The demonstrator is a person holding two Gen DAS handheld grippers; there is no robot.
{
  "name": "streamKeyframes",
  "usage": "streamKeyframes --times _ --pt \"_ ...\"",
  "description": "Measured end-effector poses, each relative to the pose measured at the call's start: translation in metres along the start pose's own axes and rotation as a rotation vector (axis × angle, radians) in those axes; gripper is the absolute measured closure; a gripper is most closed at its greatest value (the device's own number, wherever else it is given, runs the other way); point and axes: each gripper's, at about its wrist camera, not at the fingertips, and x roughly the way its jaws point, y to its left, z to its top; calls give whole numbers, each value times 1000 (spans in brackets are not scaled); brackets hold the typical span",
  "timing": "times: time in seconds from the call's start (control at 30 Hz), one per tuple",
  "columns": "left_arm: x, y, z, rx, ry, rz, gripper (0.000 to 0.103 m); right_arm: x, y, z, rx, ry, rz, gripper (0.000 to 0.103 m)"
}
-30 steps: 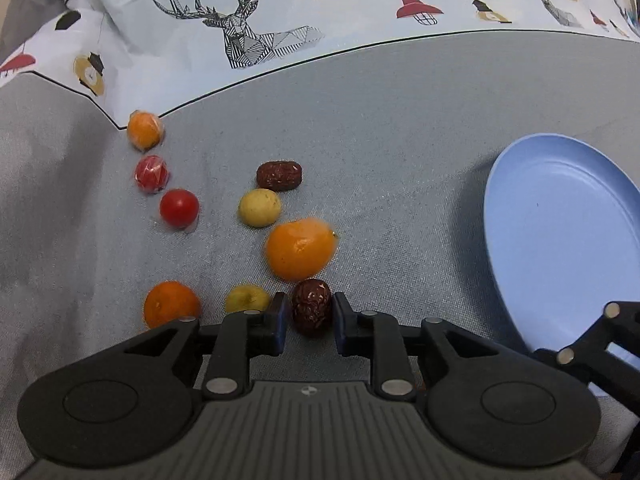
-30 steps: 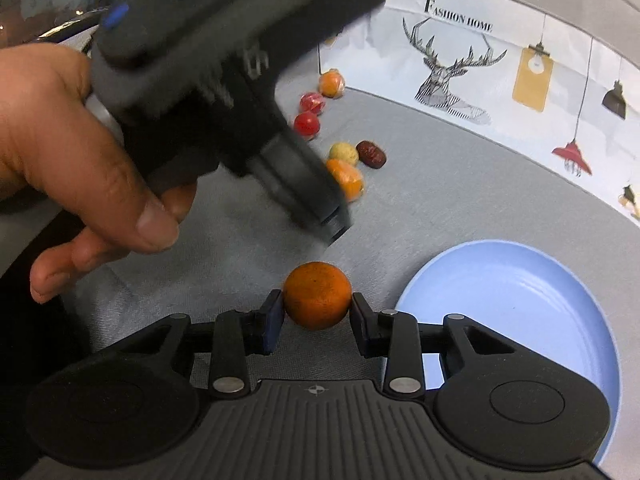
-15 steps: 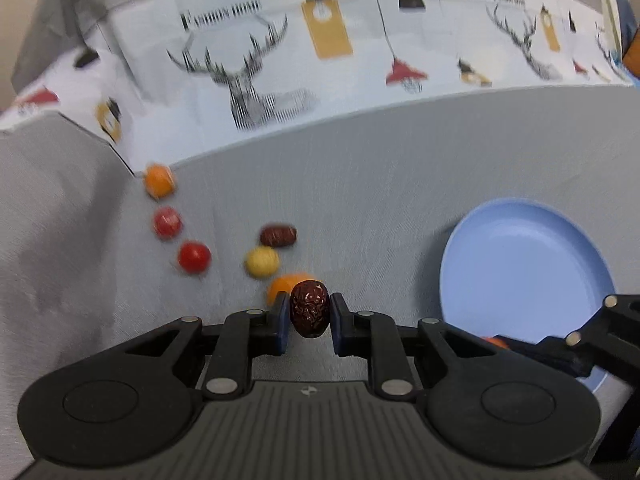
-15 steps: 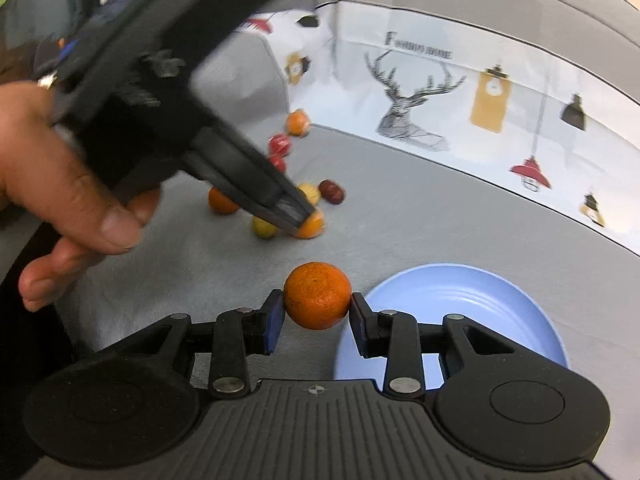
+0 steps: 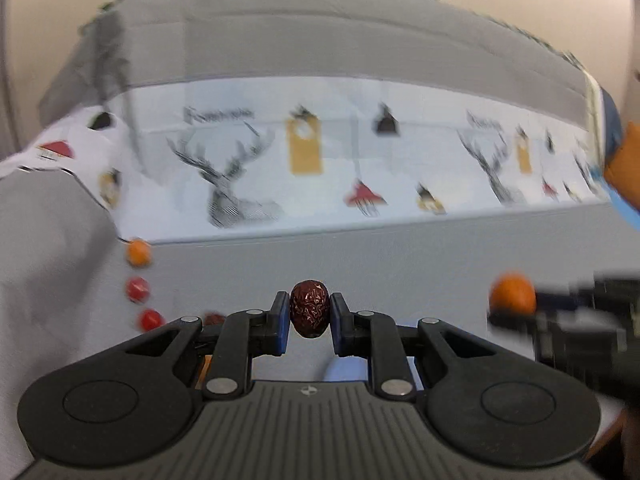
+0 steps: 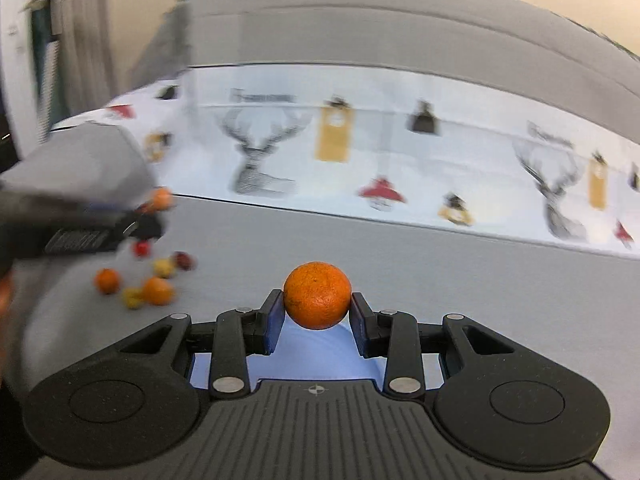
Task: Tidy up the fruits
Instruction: 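Carry the date with the left gripper while the right gripper carries the orange over the plate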
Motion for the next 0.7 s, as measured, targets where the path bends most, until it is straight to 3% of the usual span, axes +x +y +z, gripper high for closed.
streamKeyframes --times 0.03,0.1,0.23,0.43,0.7 --pt "10 -11 -7 39 71 11 81 6 -10 -8 32 18 -17 66" --pt "20 -22 -9 53 122 -16 81 21 -19 -15 91 87 -37 66" --pt "29 -29 -3 68 129 -48 81 28 -22 -19 84 105 -37 66" --pt "50 -23 -8 20 234 -73 81 45 -24 -20 83 175 -55 66" --pt "57 -39 -27 169 240 -80 81 48 -21 -23 75 196 -43 66"
